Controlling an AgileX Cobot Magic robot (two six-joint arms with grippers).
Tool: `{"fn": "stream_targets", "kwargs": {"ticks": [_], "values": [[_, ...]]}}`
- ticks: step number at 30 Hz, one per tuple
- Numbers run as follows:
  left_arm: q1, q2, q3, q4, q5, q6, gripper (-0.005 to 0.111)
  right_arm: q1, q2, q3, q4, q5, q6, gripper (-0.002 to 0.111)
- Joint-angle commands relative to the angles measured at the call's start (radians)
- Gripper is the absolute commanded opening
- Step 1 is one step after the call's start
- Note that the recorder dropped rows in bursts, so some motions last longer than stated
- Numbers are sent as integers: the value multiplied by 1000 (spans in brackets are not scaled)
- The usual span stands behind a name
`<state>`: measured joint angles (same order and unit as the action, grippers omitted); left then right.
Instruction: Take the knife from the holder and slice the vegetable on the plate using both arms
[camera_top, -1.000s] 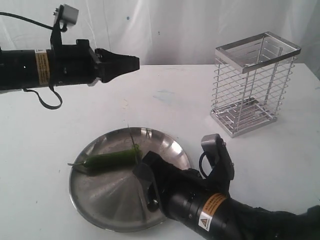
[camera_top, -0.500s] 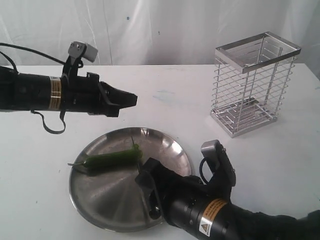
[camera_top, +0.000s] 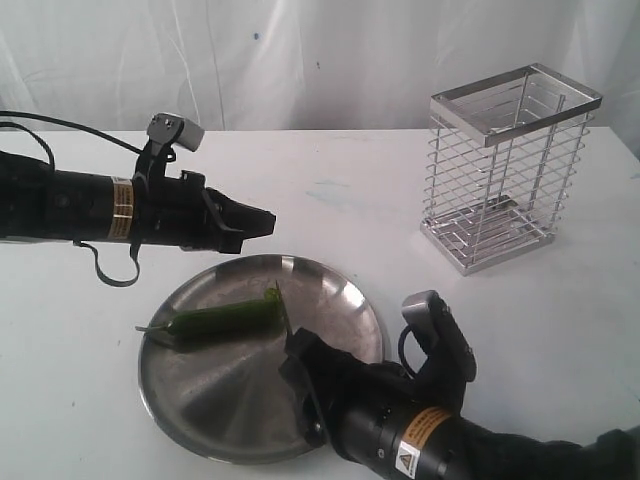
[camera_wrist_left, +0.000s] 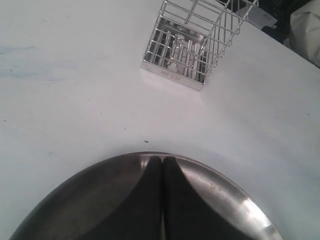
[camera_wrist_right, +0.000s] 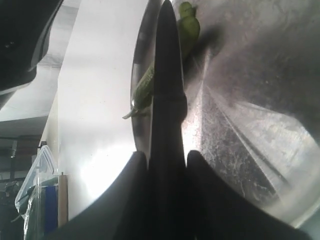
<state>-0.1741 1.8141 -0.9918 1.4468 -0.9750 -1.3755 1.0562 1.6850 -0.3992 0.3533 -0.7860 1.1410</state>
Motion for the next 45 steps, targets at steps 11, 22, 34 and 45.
{"fn": "stream_targets", "kwargs": {"ticks": [11,22,34,45], "values": [[-1,-6,3,-10,-3,5,0,13,64,5,-107,-250,124,0],[-1,-6,3,-10,-55,5,0,50,123,19,-35,-267,141,0],[-1,-6,3,-9,-44,11,0,50,139,39,-12,-261,137,0],[-61,43,3,40,-33,-4,0,50,143,39,-12,-249,137,0]]}}
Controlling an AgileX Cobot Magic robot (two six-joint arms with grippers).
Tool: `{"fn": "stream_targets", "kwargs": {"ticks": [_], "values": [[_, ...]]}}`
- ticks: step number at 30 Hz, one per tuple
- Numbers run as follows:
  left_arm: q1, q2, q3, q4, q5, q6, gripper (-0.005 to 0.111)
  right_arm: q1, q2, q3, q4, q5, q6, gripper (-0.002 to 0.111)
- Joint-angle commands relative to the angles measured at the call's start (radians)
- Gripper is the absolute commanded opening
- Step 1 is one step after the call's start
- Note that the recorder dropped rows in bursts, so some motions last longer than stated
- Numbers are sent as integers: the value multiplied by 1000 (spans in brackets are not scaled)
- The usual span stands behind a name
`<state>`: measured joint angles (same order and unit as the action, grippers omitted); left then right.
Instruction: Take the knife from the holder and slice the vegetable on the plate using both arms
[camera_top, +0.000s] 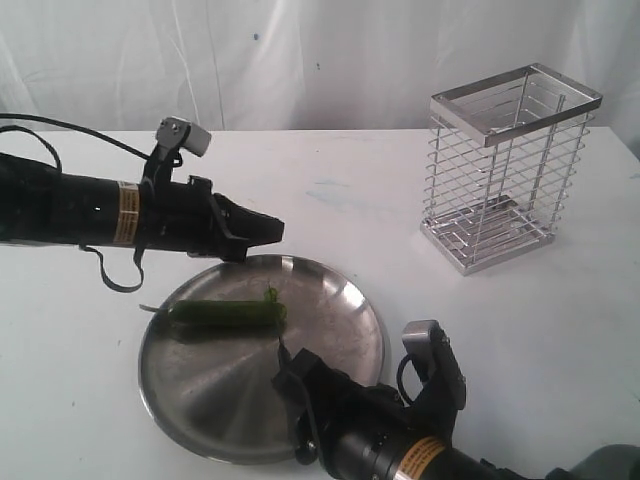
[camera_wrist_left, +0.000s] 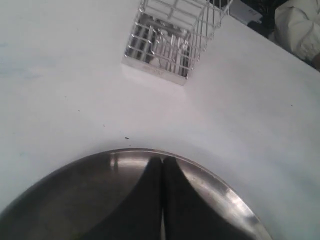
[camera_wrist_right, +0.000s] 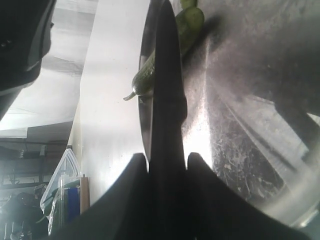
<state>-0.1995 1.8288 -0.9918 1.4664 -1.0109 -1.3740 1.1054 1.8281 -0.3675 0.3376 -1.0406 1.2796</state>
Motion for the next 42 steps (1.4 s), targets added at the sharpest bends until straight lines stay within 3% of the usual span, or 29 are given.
{"fn": "stream_targets", "kwargs": {"ticks": [1,32,42], "values": [[-43,33,3,14,3,-6,0,1,0,7,3,5,-2,0],[-45,70,3,67,138,-8,0,1,0,7,5,30,-21,0],[-45,54,3,33,100,-8,0,1,0,7,40,-139,-20,0]]}}
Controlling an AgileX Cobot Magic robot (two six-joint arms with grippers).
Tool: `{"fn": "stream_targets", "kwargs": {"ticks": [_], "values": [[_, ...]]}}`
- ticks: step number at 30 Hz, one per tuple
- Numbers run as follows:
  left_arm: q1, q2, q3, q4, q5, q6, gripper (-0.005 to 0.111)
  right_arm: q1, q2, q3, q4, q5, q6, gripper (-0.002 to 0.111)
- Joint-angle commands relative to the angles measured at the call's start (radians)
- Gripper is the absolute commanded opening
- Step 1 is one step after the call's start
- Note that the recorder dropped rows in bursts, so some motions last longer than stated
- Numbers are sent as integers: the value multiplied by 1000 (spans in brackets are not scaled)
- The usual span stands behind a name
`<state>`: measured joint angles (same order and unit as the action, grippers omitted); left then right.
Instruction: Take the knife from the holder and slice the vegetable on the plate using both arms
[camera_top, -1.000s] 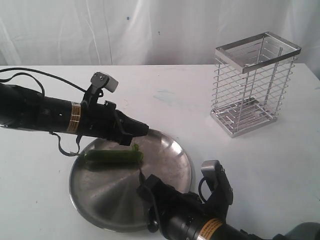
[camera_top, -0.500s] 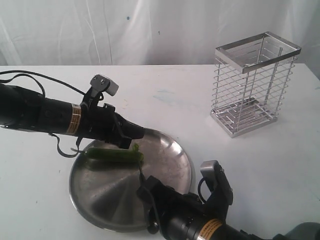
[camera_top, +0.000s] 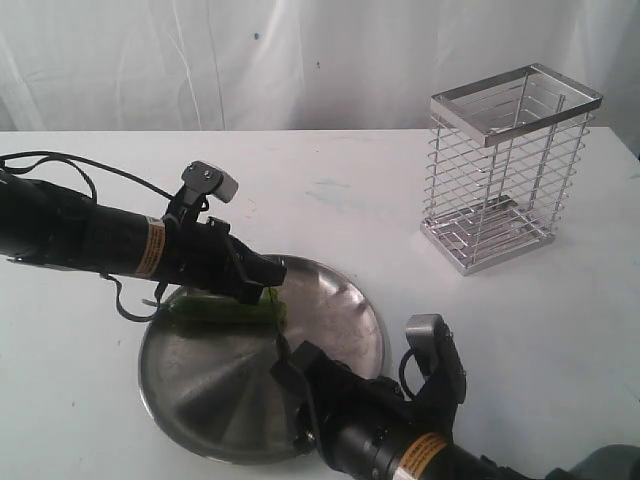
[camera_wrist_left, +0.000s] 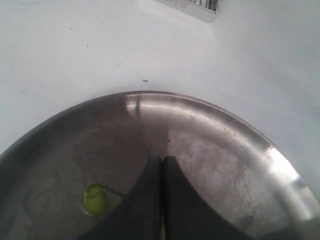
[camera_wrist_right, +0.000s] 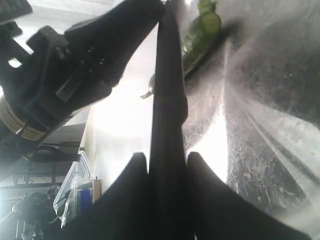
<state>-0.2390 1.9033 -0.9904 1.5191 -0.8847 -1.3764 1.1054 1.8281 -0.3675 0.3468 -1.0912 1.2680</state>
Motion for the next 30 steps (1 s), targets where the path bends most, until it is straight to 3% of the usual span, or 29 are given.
{"fn": "stream_targets", "kwargs": {"ticks": [1,13,16,30], "values": [[-5,-26,1,-29,-36,-6,0,1,0,7,38,-82,-5,0],[-3,-61,1,-91,-69,8,0,160,43,-64,242,-60,-8,0],[-3,-61,1,-84,-102,8,0,164,115,-89,266,-130,56,0],[-3,-61,1,-51,-87,30,0,211,178,-91,333,-130,51,0]]}}
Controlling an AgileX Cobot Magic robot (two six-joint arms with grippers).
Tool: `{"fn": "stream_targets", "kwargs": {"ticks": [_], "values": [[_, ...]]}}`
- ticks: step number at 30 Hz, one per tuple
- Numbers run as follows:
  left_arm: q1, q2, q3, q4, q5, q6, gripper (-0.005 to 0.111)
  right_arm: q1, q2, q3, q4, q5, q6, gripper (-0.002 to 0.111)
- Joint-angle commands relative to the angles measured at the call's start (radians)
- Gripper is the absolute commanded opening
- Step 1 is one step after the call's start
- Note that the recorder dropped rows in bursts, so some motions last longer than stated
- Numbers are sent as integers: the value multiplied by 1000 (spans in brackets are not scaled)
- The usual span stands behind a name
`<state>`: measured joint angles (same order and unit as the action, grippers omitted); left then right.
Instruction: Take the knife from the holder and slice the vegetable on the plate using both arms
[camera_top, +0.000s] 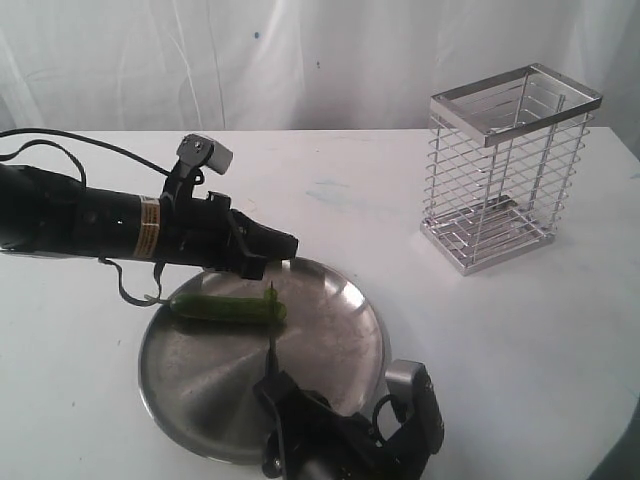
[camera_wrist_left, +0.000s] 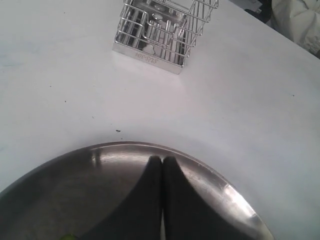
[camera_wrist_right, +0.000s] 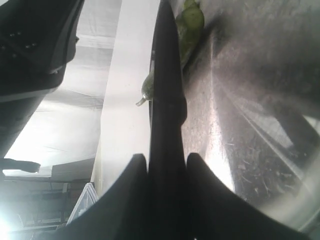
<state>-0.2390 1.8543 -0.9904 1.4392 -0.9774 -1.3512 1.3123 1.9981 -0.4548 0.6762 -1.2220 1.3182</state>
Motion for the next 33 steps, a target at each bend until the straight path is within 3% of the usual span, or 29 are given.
{"fn": "stream_targets", "kwargs": {"ticks": [1,12,23,33], "values": [[-3,-12,1,55,11,5,0,4,8,-4,6,1,1,0],[-3,56,1,86,59,-14,0,4,10,-4,7,1,1,0],[-3,166,1,151,283,-42,0,4,10,-4,29,1,1,0],[-3,171,1,214,333,-143,0,4,19,-4,33,1,-4,0]]}}
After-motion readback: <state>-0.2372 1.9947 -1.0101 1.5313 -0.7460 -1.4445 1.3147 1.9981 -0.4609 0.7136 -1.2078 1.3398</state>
